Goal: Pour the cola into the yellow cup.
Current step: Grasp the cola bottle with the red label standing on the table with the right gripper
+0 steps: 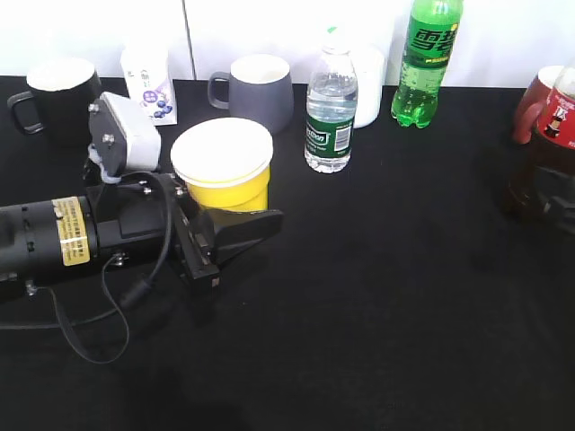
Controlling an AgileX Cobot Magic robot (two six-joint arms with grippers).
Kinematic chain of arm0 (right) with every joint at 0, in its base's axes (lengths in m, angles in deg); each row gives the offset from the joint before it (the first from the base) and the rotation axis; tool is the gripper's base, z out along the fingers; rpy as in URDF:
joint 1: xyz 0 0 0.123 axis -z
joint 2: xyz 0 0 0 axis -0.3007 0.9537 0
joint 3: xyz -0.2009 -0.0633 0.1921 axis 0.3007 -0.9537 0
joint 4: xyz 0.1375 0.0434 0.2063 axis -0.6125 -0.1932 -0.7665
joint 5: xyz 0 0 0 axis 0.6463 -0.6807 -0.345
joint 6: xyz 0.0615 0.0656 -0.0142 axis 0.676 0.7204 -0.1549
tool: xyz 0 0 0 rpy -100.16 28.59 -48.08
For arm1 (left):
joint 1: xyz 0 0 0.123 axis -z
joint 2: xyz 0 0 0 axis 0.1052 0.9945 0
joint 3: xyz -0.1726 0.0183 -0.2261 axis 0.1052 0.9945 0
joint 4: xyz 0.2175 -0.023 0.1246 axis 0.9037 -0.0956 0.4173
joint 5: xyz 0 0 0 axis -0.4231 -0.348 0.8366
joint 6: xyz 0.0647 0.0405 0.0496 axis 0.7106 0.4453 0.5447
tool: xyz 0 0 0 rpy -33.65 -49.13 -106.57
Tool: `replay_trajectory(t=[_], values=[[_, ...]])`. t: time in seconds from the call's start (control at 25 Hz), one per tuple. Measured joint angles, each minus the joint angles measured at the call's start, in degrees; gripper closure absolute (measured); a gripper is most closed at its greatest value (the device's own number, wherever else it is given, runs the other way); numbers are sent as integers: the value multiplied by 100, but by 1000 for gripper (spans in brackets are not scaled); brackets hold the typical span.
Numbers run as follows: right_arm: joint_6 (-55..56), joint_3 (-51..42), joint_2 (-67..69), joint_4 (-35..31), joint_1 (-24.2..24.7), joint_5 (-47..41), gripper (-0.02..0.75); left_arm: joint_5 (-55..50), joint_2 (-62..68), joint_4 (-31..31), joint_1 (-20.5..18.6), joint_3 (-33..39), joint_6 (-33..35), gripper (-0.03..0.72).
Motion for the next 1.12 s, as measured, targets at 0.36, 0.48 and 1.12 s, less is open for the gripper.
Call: replay_trajectory(t=[0.36, 0.48, 1.12], values=[[-392, 349, 989, -99, 0, 564, 87, -27, 0, 0, 0, 0, -2, 249], [-399, 428, 999, -99, 0, 642, 92, -33, 0, 0, 0, 0, -2, 249], [-862, 1611, 2049, -183, 7, 499, 172, -46, 0, 0, 0, 0, -2, 249]])
